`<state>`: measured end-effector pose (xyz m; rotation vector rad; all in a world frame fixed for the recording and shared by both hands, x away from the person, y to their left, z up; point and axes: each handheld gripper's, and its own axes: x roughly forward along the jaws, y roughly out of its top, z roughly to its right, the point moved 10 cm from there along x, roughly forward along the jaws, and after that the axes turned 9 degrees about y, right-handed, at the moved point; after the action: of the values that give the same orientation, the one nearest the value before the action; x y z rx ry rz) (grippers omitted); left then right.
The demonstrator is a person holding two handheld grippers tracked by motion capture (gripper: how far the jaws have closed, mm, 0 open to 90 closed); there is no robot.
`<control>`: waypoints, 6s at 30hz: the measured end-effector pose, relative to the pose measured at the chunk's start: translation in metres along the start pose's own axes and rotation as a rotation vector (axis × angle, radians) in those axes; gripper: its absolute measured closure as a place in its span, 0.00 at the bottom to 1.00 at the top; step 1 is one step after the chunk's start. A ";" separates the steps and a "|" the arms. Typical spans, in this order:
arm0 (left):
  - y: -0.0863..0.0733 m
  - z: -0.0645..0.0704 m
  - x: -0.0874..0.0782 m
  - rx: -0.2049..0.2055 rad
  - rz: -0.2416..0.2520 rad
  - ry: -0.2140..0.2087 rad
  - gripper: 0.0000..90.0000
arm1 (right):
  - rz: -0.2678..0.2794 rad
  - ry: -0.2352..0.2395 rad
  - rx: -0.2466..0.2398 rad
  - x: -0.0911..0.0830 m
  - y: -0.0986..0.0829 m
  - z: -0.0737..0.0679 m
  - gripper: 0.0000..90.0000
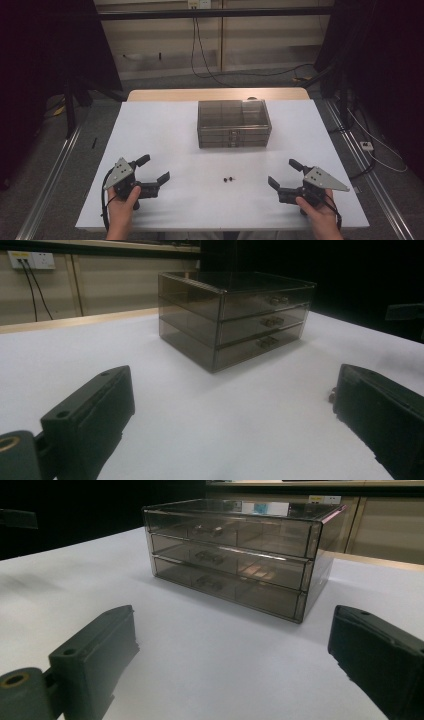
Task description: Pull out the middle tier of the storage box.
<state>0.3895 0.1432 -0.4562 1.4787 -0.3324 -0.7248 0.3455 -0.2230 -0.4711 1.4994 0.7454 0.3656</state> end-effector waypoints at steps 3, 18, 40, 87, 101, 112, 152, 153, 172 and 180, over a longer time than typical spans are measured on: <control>0.001 0.004 0.002 -0.012 -0.008 -0.020 0.04 | 0.002 -0.001 0.000 0.000 0.000 0.000 0.05; 0.010 0.035 0.026 0.003 -0.030 -0.110 0.02 | 0.002 0.000 -0.008 0.000 0.001 0.000 0.06; -0.015 0.093 0.069 0.150 -0.244 -0.215 0.20 | 0.003 -0.005 -0.011 -0.001 0.001 0.001 0.06; -0.053 0.139 0.121 0.208 -0.558 -0.304 0.84 | 0.002 -0.009 -0.018 -0.002 0.002 0.002 0.06; -0.052 0.135 0.122 0.205 -0.559 -0.275 0.89 | 0.007 -0.014 -0.017 -0.002 0.002 0.003 0.06; -0.041 0.098 0.079 0.155 -0.557 -0.255 0.89 | 0.008 -0.014 -0.019 -0.004 0.003 0.004 0.06; -0.036 0.061 0.054 0.119 -0.537 -0.155 0.54 | 0.010 -0.025 -0.019 -0.003 0.004 0.006 0.07; -0.036 0.061 0.054 0.119 -0.537 -0.155 0.52 | 0.010 -0.025 -0.019 -0.003 0.004 0.006 0.07; -0.041 0.119 0.108 0.213 -0.558 -0.232 0.21 | 0.008 -0.027 -0.019 -0.003 0.003 0.007 0.07; -0.044 0.134 0.122 0.235 -0.563 -0.280 0.44 | 0.007 -0.026 -0.019 -0.004 0.003 0.007 0.07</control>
<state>0.3879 -0.0342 -0.5135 1.7157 -0.2154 -1.3890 0.3479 -0.2305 -0.4682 1.4866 0.7143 0.3565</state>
